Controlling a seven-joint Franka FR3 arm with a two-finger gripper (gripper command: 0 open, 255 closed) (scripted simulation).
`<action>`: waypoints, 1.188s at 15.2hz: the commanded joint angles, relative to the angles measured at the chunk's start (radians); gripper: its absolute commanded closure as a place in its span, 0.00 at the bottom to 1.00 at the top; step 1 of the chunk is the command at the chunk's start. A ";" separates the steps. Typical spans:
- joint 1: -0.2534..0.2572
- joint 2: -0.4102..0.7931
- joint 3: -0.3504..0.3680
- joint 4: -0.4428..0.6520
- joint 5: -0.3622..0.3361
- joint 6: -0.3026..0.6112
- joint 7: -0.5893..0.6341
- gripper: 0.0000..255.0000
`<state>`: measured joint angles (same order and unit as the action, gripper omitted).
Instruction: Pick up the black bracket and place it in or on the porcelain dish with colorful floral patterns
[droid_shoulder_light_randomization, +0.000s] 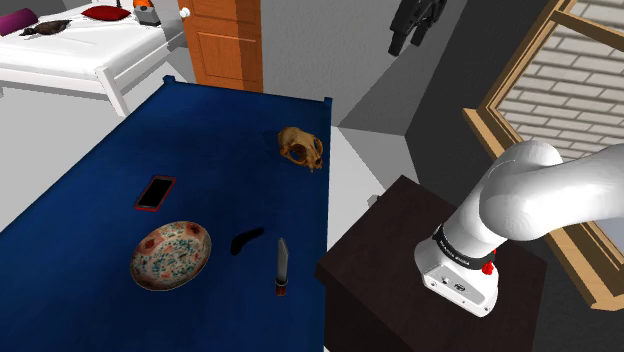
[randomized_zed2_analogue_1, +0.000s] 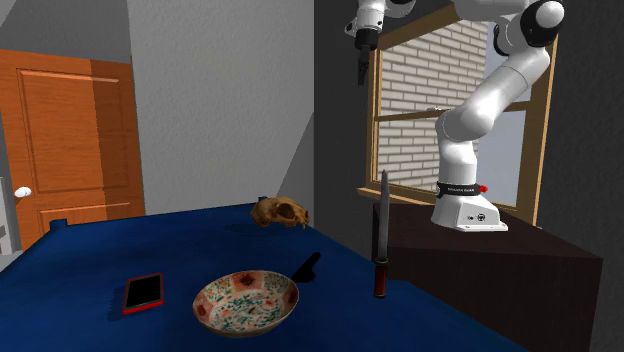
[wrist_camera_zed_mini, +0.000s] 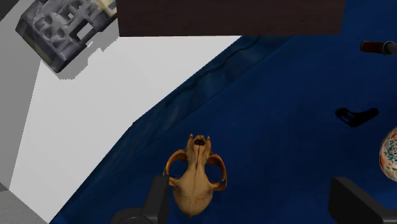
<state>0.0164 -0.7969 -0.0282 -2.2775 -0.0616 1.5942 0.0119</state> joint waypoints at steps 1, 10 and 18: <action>0.000 0.000 0.000 0.000 0.000 0.000 0.000 0.00; 0.076 0.178 0.054 -0.103 0.032 0.224 -0.029 0.00; 0.137 0.389 0.109 -0.134 0.051 0.415 -0.055 0.00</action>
<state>0.1474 -0.4341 0.0759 -2.4111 -0.0113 1.9890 -0.0363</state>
